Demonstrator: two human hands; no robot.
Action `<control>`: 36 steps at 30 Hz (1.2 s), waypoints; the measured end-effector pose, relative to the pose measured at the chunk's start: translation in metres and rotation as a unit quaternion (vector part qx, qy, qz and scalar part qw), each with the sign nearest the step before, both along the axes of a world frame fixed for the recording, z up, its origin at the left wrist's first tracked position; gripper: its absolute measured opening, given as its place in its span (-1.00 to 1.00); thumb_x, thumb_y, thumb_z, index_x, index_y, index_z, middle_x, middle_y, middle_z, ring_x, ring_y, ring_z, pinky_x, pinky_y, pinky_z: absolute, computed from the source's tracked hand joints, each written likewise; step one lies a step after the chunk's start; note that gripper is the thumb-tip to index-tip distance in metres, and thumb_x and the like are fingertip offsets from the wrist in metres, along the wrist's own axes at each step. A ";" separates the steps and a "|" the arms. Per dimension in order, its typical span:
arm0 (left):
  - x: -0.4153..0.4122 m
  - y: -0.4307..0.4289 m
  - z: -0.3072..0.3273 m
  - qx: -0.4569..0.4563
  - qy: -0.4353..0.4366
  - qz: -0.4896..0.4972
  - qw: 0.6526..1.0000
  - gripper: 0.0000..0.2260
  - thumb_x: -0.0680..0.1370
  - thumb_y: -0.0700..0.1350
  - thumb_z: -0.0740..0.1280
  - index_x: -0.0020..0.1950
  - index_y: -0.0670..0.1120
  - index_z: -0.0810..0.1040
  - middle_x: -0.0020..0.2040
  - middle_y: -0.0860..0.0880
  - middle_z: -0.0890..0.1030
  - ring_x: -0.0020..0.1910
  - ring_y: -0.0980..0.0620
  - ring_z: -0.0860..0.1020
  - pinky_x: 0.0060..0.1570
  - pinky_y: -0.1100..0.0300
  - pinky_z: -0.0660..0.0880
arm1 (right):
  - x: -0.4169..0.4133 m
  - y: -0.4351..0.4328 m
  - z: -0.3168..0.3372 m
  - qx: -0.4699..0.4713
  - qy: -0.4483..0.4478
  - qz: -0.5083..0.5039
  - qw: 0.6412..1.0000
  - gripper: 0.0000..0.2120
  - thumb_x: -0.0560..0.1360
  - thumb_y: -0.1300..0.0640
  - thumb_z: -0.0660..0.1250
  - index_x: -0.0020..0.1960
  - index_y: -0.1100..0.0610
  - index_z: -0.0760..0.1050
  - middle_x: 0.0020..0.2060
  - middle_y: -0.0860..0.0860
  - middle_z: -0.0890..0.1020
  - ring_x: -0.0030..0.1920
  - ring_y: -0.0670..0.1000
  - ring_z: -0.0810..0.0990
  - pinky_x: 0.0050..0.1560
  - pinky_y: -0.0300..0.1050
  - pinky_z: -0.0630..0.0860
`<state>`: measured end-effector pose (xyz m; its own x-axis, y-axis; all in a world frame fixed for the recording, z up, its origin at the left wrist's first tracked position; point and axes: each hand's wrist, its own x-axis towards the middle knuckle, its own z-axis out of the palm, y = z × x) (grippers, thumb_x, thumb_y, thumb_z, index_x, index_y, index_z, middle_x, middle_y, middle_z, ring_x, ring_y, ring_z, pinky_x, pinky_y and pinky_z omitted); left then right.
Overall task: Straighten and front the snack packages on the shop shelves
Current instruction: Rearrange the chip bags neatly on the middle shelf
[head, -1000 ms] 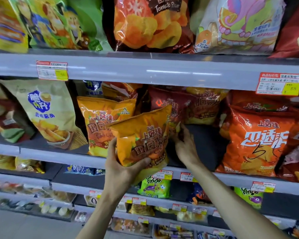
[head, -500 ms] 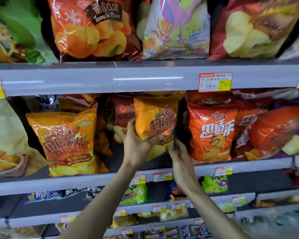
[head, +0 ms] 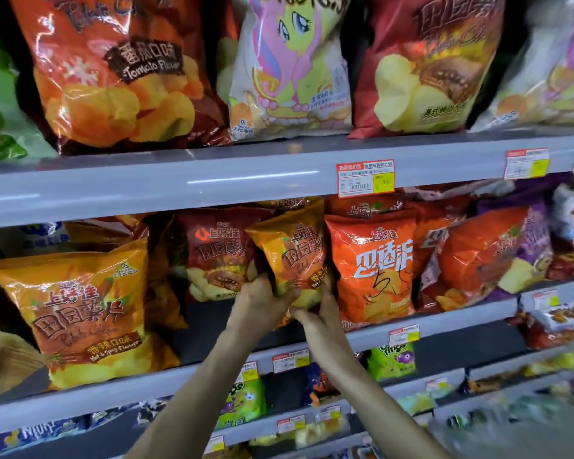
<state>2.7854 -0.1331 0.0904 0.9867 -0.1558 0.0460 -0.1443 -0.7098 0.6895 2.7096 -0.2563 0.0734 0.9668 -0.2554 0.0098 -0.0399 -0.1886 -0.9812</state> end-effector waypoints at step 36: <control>-0.058 0.047 -0.023 0.008 -0.016 -0.070 0.997 -0.57 0.60 -0.02 0.41 0.48 0.07 0.53 0.34 0.05 0.59 0.29 -0.04 0.58 0.11 0.06 0.54 | -0.035 -0.017 0.030 -0.245 0.081 0.089 0.962 -0.63 0.69 -0.15 0.21 0.44 -0.06 0.49 0.32 -0.10 0.60 0.30 -0.11 0.55 0.33 -0.08 0.47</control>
<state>2.7277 -0.0859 0.0673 0.9534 -0.2924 0.0744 -0.2647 -0.6923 0.6714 2.6749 -0.2736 0.1031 0.9938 -0.0893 -0.0665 -0.1086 -0.6454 -0.7561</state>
